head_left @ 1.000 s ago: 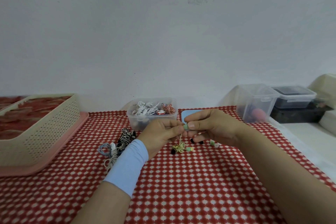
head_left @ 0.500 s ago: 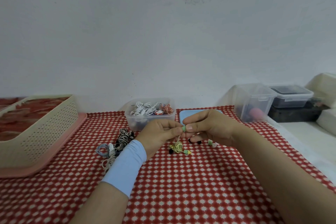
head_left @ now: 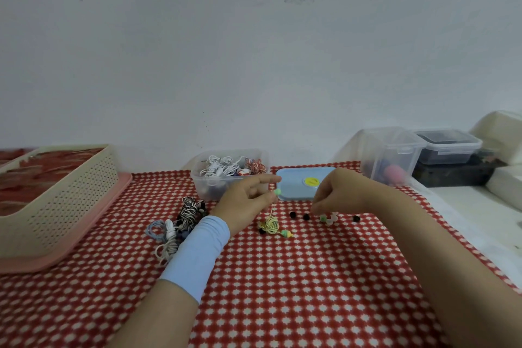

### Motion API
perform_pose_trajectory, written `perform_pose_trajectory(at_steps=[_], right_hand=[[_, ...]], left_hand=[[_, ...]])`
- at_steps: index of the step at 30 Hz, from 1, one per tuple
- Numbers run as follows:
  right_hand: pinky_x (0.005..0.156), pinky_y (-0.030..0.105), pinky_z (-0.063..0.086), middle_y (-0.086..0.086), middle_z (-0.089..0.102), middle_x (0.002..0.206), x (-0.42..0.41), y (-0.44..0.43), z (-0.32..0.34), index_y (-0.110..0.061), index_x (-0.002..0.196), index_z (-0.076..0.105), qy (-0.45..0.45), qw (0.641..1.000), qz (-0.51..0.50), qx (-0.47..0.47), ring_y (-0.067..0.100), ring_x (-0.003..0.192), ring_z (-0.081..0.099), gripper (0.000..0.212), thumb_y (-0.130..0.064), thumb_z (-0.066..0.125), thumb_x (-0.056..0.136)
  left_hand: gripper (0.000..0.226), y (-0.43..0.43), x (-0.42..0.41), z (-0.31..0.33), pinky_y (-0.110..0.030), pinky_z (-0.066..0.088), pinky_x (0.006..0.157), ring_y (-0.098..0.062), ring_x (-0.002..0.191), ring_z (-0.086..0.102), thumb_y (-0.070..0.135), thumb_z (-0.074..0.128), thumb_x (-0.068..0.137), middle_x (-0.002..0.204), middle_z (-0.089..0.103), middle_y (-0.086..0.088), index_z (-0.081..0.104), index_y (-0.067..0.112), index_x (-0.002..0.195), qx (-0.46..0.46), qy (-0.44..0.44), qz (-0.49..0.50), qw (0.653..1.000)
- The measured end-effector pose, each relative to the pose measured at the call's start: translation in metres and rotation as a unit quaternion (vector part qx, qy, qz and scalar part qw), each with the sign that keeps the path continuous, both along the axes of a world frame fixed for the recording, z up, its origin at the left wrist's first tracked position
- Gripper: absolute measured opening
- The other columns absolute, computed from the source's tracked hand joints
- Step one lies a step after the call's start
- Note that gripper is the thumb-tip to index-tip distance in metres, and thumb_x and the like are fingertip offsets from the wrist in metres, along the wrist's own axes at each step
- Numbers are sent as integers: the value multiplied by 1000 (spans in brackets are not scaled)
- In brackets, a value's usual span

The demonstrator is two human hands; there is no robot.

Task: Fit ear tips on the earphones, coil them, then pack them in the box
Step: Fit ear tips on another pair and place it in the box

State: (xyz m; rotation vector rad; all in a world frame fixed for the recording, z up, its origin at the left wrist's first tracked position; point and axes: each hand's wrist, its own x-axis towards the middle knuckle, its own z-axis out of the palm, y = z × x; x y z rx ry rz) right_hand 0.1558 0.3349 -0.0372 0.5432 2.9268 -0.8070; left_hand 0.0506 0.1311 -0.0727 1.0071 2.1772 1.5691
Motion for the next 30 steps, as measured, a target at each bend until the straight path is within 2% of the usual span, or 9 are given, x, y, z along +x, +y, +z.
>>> perform_pose_trajectory(at_steps=[5, 9, 13, 17, 19, 21, 24, 28, 30], right_hand=[[89, 32, 58, -20, 75, 82, -1, -2, -1, -34, 78, 82, -44, 996, 13, 73, 4, 86, 68, 9, -32, 89, 71], [87, 31, 57, -19, 75, 87, -3, -6, 0, -34, 84, 83, -46, 994, 27, 98, 6, 87, 67, 7, -32, 84, 78], [80, 24, 54, -16, 75, 86, -4, -7, 1, -29, 84, 82, -11, 996, 36, 77, 7, 86, 67, 5, -28, 78, 84], [61, 15, 48, -16, 72, 71, -4, -11, 4, -30, 78, 76, 30, 999, 38, 26, 6, 67, 69, 15, -23, 72, 90], [61, 18, 51, -15, 71, 63, -5, -13, 3, -27, 79, 75, 35, 998, 44, 7, 7, 59, 71, 16, -19, 69, 91], [63, 23, 57, -11, 74, 72, -7, -16, -1, -25, 86, 74, 37, 998, 45, -12, 11, 60, 72, 12, -17, 68, 92], [62, 26, 60, -4, 75, 89, -9, -19, -6, -27, 91, 72, 51, 997, 46, -46, 12, 56, 68, 12, -16, 68, 94], [67, 35, 60, 1, 77, 83, -10, -16, -8, -22, 93, 79, 59, 994, 46, -77, 14, 62, 65, 7, -21, 73, 92], [72, 35, 61, -3, 78, 82, -9, -14, -8, -24, 92, 81, 48, 994, 49, -89, 16, 70, 69, 5, -24, 78, 88]], left_hand=[[21, -2, -1, 0, -11, 50, 78, 3, 80, 65, 18, 74, 85, 92, 71, 6, 73, 32, 101, -61, 44, 14, 997], [17, -6, -5, 0, -17, 51, 78, -3, 80, 68, 27, 81, 78, 85, 74, 6, 70, 33, 89, -122, 57, 30, 990], [12, -8, -9, -2, -24, 55, 85, -4, 81, 67, 26, 77, 82, 82, 72, 10, 73, 31, 92, -179, 107, 28, 978], [19, -10, -10, 4, -23, 49, 88, 1, 87, 61, 30, 69, 88, 96, 69, 13, 69, 37, 105, -232, 121, 18, 965], [30, -10, -8, 10, -20, 43, 88, 0, 95, 58, 35, 65, 91, 108, 66, 14, 64, 38, 120, -256, 123, 9, 959], [30, -9, -4, 17, -18, 41, 86, -4, 101, 60, 30, 57, 96, 119, 63, 15, 63, 37, 124, -260, 173, 13, 950], [26, -4, 6, 25, -17, 40, 83, -5, 98, 57, 26, 54, 96, 111, 58, 20, 69, 38, 113, -230, 234, 7, 945], [19, 5, 15, 23, -32, 45, 97, -6, 106, 52, 47, 70, 81, 109, 61, 18, 75, 41, 98, -268, 282, -65, 919], [21, 7, 16, 18, -34, 43, 99, -7, 110, 49, 49, 72, 80, 111, 62, 18, 77, 39, 98, -294, 294, -76, 906]])
